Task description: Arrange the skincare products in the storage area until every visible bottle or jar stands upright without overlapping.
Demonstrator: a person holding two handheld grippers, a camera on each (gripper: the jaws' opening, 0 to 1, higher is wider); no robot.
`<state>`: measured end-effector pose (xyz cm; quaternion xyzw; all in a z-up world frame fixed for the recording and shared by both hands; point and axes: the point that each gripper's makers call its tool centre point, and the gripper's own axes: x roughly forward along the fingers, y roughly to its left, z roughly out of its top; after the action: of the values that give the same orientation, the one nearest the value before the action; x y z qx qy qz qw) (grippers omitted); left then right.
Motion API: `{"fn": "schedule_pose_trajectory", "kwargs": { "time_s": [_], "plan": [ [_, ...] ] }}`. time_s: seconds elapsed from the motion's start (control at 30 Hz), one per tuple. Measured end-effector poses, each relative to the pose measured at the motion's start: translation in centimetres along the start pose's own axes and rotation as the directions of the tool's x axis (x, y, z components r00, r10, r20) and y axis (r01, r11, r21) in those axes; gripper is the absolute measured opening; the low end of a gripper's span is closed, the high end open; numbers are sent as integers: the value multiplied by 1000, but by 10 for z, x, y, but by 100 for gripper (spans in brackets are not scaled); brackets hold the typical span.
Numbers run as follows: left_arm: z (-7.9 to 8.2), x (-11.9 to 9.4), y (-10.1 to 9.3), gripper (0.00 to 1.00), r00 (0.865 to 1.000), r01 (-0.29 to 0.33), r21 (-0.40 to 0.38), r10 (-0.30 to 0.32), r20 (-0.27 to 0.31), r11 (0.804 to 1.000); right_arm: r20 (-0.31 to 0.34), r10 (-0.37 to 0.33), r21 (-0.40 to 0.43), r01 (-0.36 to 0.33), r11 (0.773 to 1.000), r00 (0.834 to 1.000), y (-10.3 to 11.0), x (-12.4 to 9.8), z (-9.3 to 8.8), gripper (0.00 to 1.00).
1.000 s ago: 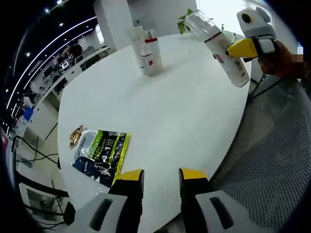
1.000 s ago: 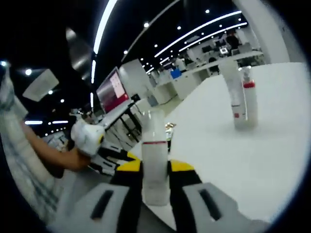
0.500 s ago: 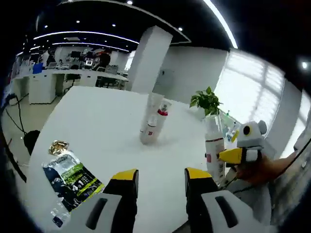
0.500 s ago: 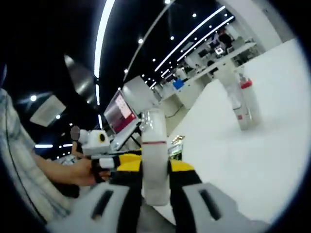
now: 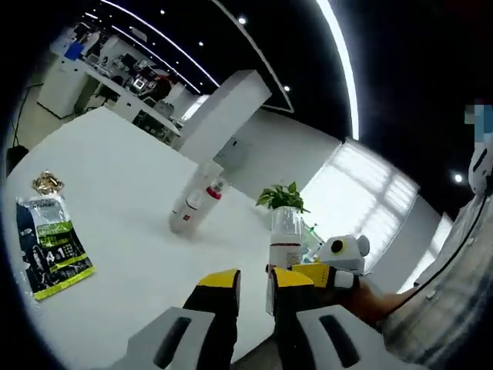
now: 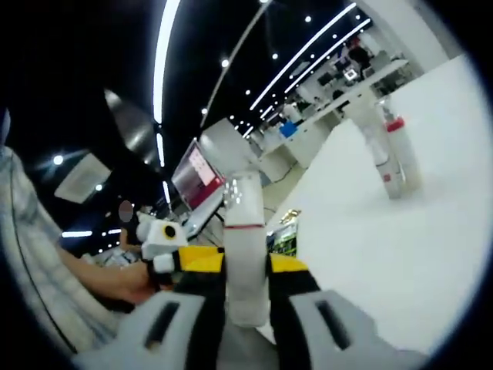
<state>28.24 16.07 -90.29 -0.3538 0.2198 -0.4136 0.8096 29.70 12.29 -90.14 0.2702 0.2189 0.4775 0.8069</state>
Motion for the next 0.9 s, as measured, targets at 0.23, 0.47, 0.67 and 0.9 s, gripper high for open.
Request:
{"fn": "schedule_pose_trajectory", "kwargs": {
  "time_s": [0.23, 0.47, 0.67, 0.9],
  "plan": [
    [3, 4, -18, 14, 992, 125, -171, -122, 25, 977, -37, 34, 22, -33, 999, 999, 7, 2, -8, 18],
    [-3, 7, -27, 19, 981, 188, -236, -193, 4, 953, -59, 126, 98, -120, 988, 990, 23, 3, -15, 18],
    [-5, 8, -33, 34, 974, 218, -267, -225, 5, 939, -74, 232, 176, -216, 960, 970, 42, 4, -19, 18],
    [-9, 8, -42, 29, 959, 268, -315, -285, -8, 910, -98, 344, 275, -307, 911, 934, 61, 5, -29, 18]
  ]
}}
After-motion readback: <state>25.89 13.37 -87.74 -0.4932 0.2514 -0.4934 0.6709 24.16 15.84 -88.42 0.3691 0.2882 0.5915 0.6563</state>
